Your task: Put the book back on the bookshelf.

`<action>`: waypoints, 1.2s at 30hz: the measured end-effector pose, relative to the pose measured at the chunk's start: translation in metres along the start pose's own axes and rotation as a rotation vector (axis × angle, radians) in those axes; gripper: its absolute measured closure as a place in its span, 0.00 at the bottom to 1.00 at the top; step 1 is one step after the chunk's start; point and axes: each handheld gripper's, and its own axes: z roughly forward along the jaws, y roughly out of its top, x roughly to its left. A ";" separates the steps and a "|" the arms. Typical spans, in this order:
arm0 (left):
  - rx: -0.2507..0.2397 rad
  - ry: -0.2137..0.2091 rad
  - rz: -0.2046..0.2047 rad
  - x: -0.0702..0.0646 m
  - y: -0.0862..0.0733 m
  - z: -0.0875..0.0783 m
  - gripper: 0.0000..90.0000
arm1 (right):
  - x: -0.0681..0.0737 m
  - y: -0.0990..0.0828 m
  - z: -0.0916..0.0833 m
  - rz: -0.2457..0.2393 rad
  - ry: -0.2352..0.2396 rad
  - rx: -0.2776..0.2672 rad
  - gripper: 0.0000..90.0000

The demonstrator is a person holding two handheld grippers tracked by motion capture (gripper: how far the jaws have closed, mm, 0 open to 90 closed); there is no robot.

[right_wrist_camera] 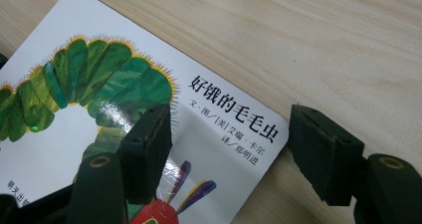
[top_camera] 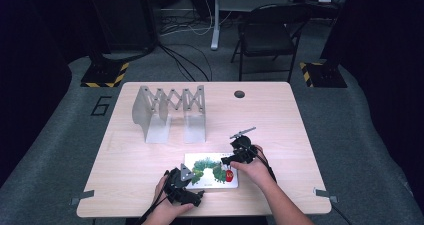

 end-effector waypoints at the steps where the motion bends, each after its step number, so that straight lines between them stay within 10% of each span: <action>1: -0.001 -0.001 -0.001 0.000 0.000 0.000 0.00 | 0.000 0.000 0.000 0.006 0.003 -0.004 0.37; 36: 0.011 0.035 -0.024 -0.003 0.003 0.001 0.00 | 0.005 0.004 -0.016 -0.003 0.010 -0.047 0.38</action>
